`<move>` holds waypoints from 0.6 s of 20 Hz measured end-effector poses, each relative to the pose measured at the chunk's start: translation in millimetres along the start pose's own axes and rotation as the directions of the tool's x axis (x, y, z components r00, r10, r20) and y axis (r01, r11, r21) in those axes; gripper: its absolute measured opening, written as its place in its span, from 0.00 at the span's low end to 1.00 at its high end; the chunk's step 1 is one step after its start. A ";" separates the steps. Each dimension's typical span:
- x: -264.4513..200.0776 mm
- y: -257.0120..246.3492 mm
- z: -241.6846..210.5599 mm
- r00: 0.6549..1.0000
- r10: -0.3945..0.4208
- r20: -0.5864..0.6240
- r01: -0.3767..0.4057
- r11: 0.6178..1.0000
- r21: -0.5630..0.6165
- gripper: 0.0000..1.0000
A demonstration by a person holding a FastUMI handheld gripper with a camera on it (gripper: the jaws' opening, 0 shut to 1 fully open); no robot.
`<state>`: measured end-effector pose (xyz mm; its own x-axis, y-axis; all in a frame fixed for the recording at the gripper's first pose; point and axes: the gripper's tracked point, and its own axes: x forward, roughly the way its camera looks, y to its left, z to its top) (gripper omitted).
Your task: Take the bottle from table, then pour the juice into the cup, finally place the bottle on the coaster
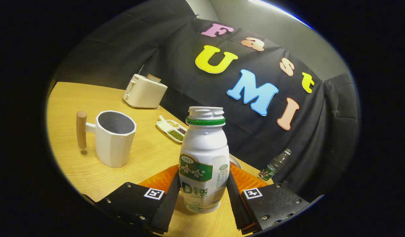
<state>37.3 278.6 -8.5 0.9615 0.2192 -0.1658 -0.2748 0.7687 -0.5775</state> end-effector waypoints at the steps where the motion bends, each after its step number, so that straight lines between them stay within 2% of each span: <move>1: 0.3 0.9 1.4 1.000 0.002 0.000 -0.002 1.000 -0.011 0.72; 12: 7.8 17.7 10.1 1.000 0.027 0.003 -0.027 0.988 -0.152 0.73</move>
<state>39.9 300.0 -11.9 0.9537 0.2416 -0.1794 -0.2972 0.6624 -0.6877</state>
